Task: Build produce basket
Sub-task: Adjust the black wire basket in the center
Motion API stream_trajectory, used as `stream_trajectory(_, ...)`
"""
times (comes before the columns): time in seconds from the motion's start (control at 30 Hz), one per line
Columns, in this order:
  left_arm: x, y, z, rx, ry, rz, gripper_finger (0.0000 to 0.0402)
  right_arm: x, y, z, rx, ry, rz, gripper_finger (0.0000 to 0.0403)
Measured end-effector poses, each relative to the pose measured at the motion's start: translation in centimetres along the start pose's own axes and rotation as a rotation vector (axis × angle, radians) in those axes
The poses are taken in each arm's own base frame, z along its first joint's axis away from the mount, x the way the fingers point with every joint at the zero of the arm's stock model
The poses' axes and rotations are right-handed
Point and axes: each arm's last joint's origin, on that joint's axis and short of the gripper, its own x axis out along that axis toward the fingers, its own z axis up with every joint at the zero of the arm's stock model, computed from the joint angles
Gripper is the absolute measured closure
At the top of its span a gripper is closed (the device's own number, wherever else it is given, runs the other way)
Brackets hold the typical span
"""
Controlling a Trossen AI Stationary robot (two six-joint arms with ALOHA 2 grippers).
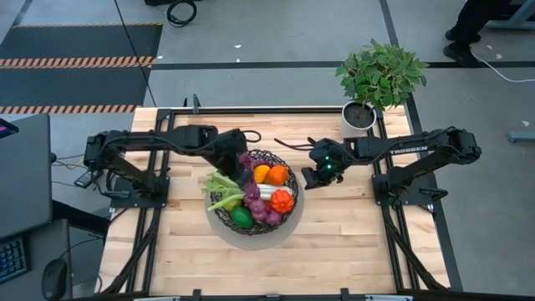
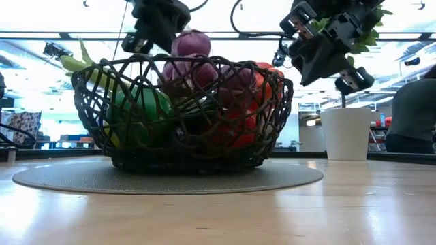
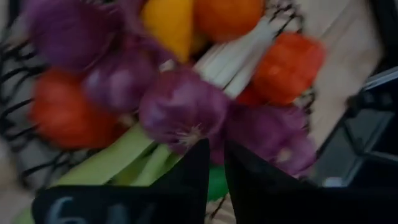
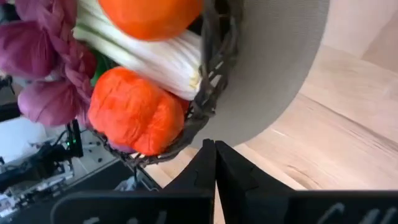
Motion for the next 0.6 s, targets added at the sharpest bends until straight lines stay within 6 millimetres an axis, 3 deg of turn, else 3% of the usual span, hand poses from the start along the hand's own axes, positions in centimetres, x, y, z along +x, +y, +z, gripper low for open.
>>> stream_trajectory(0.1, -0.3, 0.6, -0.6, 0.014, 0.058, 0.083, 0.0349, 0.0, 0.1, -0.3, -0.015, 0.002, 0.001, 0.0373)
stream_trajectory(0.33, -1.1, 3.5, -2.7, 0.0, 0.171, 0.478, 0.034, 0.1, 0.1, -0.4, -0.035, -0.023, -0.01, 0.0306)
stream_trajectory(0.47, -1.0, 4.6, -2.9, -0.012, 0.169, 0.564, 0.0314, 0.1, 0.1, -0.4, -0.061, -0.026, -0.011, 0.0263)
stream_trajectory(0.6, 0.3, 6.3, -3.0, -0.046, 0.183, 0.613, 0.0267, 0.1, 0.1, -0.4, -0.067, -0.026, -0.012, 0.0231)
